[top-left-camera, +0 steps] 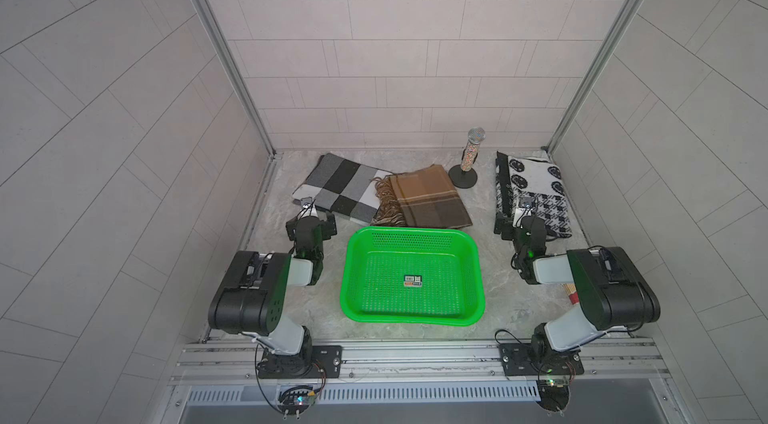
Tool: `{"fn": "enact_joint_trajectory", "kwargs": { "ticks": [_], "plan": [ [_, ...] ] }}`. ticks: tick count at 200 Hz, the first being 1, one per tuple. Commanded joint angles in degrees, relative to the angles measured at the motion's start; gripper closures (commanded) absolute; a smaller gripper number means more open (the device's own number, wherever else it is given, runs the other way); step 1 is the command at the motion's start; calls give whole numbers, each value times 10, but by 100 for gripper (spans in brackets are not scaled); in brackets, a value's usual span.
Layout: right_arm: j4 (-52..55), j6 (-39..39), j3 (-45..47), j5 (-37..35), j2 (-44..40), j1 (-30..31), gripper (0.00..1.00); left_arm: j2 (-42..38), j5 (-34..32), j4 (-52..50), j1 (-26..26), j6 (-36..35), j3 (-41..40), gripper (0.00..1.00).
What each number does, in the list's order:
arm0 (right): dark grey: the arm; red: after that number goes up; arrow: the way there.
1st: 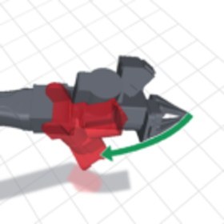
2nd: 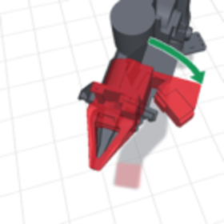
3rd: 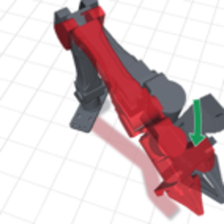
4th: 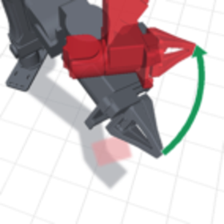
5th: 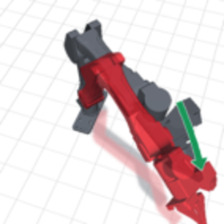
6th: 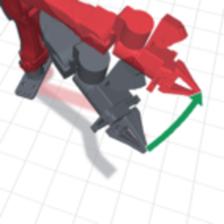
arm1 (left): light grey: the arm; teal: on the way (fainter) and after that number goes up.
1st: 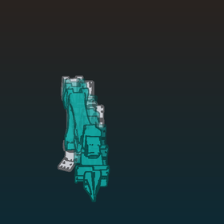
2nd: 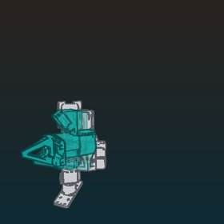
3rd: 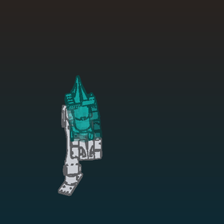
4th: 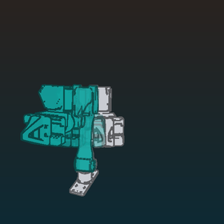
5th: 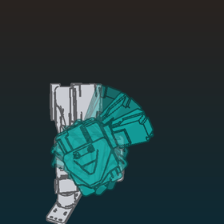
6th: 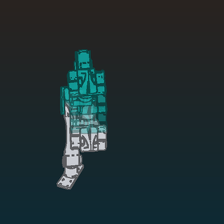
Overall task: Put the folded scarf in the basket
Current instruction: Adjust the basket at the center of the board.
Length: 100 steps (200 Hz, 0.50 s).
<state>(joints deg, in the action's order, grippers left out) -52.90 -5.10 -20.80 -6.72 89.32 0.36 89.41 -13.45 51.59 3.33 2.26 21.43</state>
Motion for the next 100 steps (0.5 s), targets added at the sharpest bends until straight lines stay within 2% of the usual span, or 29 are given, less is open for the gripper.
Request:
{"fn": "enact_joint_trajectory", "kwargs": {
  "ticks": [1, 81, 100],
  "plan": [
    [-6, 2, -4, -8, 2, 0, 0, 4, 1, -5, -2, -7, 12, 0],
    [-16, 2, 1, -9, -1, 0, 0, 3, 0, -11, -2, -7, 15, 0],
    [0, -2, 14, -34, -48, 3, 0, -12, -19, 55, -2, 3, -25, 0]
  ]
}}
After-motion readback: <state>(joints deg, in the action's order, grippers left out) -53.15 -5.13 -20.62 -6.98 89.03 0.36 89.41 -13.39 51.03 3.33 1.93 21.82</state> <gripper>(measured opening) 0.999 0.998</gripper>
